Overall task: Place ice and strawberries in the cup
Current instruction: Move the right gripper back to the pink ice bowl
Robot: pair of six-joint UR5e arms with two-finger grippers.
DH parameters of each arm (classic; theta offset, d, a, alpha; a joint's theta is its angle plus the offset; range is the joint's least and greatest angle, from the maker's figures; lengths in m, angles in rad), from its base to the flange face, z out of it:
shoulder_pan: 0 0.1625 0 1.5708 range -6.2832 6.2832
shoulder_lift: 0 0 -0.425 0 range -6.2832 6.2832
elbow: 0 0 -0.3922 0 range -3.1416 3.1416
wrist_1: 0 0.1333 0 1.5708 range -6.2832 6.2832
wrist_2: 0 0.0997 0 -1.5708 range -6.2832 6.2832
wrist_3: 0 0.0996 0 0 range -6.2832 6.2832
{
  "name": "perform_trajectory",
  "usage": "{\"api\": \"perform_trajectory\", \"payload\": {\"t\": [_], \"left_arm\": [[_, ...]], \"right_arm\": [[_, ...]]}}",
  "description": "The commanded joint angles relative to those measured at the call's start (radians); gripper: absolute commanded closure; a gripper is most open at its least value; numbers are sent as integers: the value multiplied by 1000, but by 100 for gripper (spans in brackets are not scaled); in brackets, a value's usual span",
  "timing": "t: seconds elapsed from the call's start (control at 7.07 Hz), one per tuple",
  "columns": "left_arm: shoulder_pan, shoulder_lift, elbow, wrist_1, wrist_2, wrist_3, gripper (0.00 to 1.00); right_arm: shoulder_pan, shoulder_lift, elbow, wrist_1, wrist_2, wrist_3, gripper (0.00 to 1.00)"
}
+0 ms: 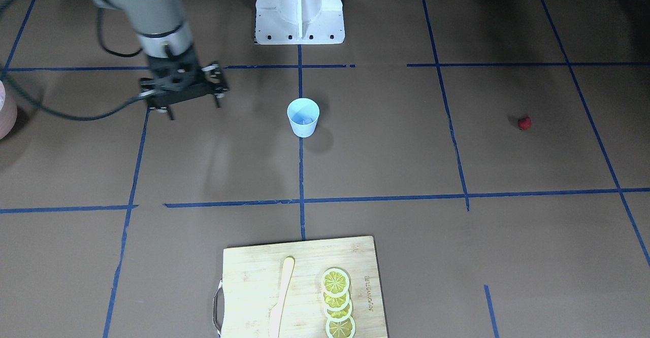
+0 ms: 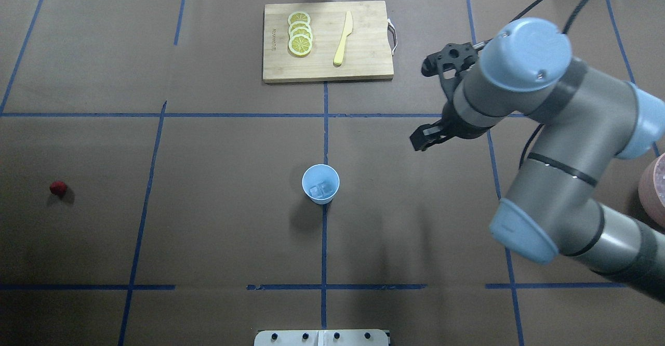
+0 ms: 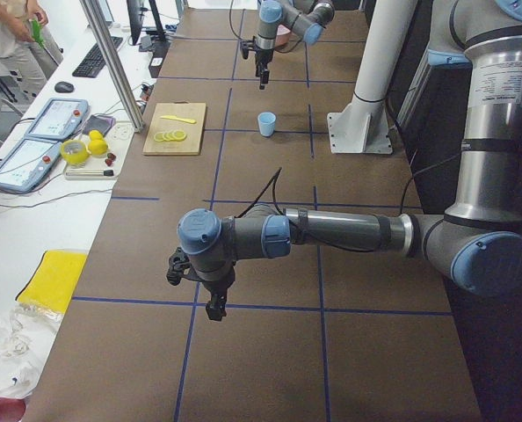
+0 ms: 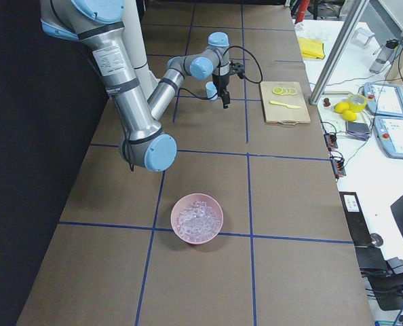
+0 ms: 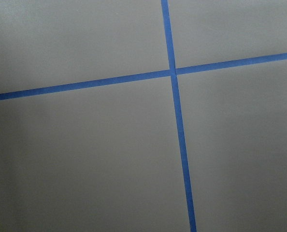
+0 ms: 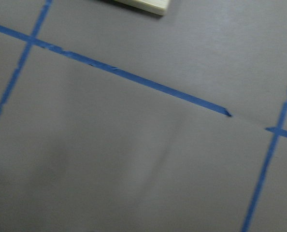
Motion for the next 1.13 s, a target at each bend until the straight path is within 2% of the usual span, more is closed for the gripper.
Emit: {"api": "perform_trajectory", "payload": {"t": [0.0,0.14,0.28,0.42,0.71,0.99], "left_arm": [[0,0,-1,0,0,-1,0],[0,0,-1,0,0,-1,0],[0,0,-1,0,0,-1,0],[0,0,-3,0,0,-1,0],[0,0,-6,0,0,-1,0],[-1,0,-6,0,0,-1,0]], "right_arm": [[206,-265,21,167,151,-273,0],[300,-381,1,264,234,-387,0],[368,-459,-13,302,283,-472,0],[417,-531,-15,304,293,-560,0],[473,-628,-22,329,293,-621,1],[522,-667,-155,530,358,-632,1]]}}
